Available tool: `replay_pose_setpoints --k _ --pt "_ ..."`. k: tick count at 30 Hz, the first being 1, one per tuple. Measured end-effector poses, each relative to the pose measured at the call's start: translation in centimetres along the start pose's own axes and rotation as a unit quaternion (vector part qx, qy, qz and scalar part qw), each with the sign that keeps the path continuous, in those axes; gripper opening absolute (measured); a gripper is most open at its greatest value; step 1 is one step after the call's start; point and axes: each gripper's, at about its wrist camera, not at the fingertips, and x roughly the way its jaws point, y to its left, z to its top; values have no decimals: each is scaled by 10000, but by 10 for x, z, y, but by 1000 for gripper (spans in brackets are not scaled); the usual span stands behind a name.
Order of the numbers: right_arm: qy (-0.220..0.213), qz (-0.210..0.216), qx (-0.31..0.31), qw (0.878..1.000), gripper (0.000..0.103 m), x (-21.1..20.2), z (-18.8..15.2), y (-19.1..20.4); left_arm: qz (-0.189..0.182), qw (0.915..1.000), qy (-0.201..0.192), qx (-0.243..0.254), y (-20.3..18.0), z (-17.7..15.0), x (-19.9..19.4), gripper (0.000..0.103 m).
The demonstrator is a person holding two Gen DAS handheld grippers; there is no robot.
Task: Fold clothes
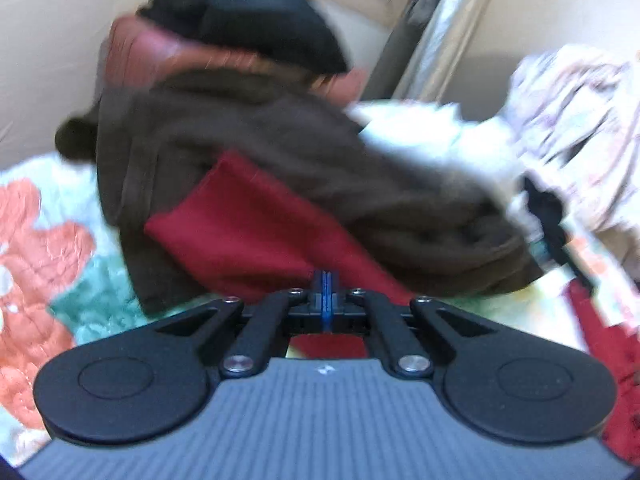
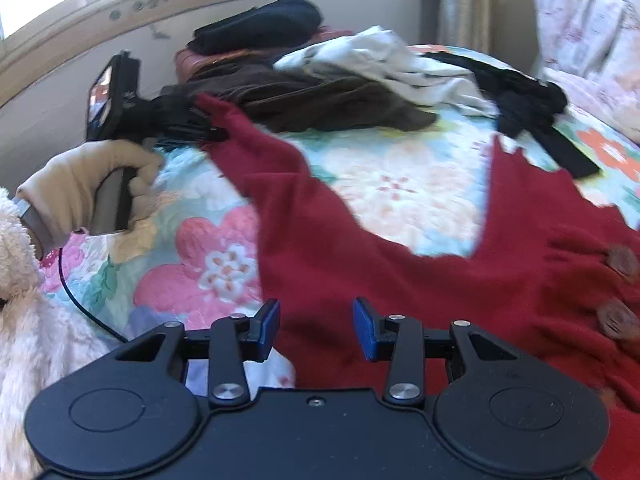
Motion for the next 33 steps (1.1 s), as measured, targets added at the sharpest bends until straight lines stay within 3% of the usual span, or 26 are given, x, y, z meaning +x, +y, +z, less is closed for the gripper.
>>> replay_pose_setpoints --k 2,6,8,11,13,15,17,19,21,25,28,31,32,33 --pt "-95 -86 83 9999 46 -12 -3 -12 -393 9988 -293 -75 -12 6 -22 0" --pt "-199 -133 378 9990 48 -37 -13 -39 -754 9913 -769 763 -74 14 -62 0" --pt "-232 120 851 9960 50 -50 -21 -62 -856 9881 -732 1050 -101 12 -76 0" --pt "-304 426 1598 9858 50 -67 -37 -97 -522 9934 -301 980 -106 4 -70 2" --pt "-334 407 1805 9822 51 -74 -47 -110 -248 9977 88 629 -89 -1 -50 2" --pt "-348 327 1931 9800 51 -75 -55 -119 42 9987 449 245 -68 -5 -33 11" --pt "-368 252 2033 9781 51 -74 -61 -125 410 9975 567 48 -46 -7 -24 12" --pt "-438 220 2084 9768 51 -74 -63 -126 589 9977 330 -82 -23 -6 -27 15" --pt "-501 104 2055 9773 51 -74 -62 -123 513 9978 171 -392 2 -7 -26 36" --pt "-637 70 1826 9811 54 -69 -64 -113 551 9952 511 -627 20 -17 -3 41" --pt "-498 192 1878 9808 54 -56 -63 -111 613 9936 764 -561 17 -21 15 50" --pt "-487 293 1776 9825 54 -50 -56 -106 631 9960 622 -99 3 -21 28 78" --pt "-483 279 1741 9832 54 -49 -54 -105 628 9961 615 80 -2 -23 34 93" --pt "-478 257 1707 9838 54 -47 -53 -105 626 9959 607 259 -8 -24 39 97"
